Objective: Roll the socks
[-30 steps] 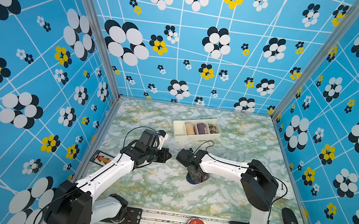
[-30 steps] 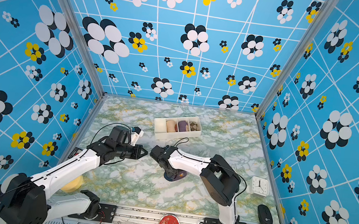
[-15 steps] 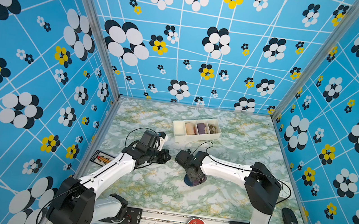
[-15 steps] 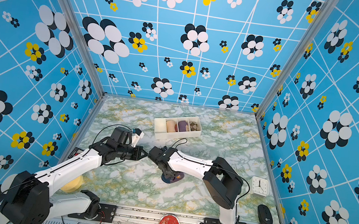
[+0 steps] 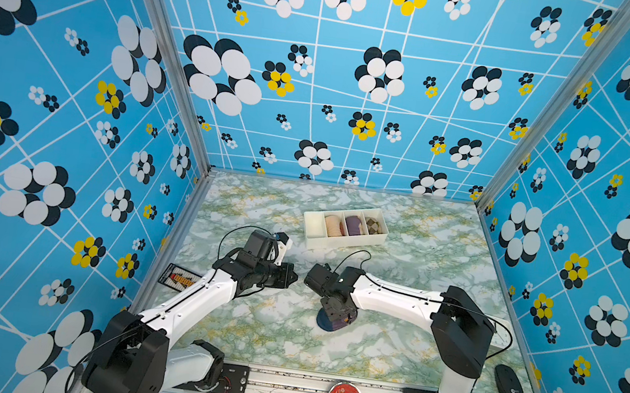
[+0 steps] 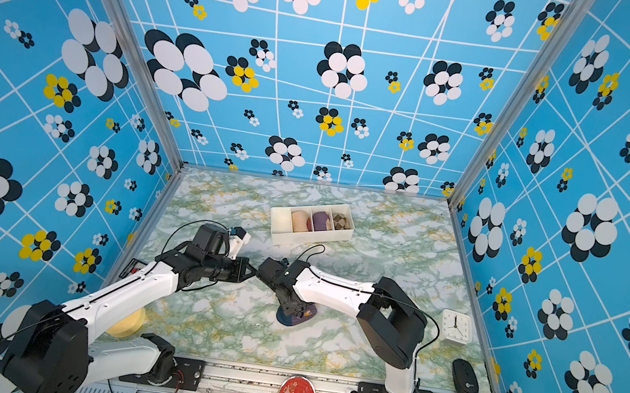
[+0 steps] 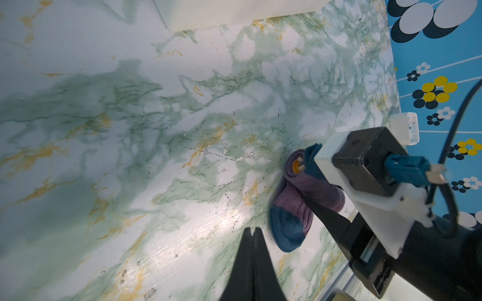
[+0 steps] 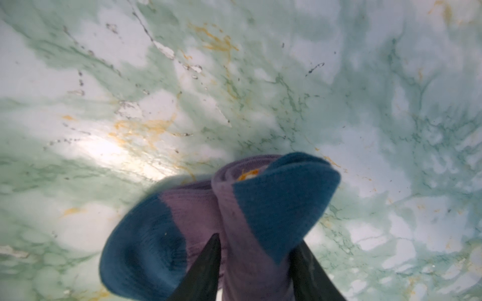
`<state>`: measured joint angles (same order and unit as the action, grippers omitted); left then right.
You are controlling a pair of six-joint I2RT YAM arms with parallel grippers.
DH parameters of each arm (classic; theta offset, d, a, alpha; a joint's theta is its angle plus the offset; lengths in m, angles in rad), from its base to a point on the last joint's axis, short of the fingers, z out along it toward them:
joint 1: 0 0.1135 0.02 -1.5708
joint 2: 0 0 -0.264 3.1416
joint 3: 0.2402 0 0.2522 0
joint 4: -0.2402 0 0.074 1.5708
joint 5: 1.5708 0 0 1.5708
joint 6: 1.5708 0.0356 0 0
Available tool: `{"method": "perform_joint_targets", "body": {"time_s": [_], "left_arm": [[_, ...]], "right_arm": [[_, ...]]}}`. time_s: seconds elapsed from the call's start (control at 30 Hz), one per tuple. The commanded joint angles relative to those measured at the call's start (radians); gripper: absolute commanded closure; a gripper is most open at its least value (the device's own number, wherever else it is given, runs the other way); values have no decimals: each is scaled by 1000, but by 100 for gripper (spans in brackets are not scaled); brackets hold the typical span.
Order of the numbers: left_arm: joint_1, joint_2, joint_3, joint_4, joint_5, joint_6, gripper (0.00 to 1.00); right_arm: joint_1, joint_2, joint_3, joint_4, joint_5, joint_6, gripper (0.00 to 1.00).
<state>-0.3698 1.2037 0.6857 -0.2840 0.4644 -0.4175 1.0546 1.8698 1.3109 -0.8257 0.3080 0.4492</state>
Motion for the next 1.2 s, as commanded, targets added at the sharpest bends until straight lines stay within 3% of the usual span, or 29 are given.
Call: {"method": "perform_joint_targets", "body": {"time_s": [0.0, 0.53, 0.9, 1.17], "left_arm": [[12, -7, -18, 23, 17, 24, 96], [17, 2, -31, 33, 23, 25, 96], [19, 0, -35, 32, 29, 23, 96], [20, 4, -51, 37, 33, 21, 97]], "right_arm": [[8, -51, 4, 12, -34, 9, 54], [7, -62, -37, 70, -104, 6, 54], [-3, -88, -78, 153, -268, 11, 57], [-83, -154, -200, 277, -376, 55, 57]]}}
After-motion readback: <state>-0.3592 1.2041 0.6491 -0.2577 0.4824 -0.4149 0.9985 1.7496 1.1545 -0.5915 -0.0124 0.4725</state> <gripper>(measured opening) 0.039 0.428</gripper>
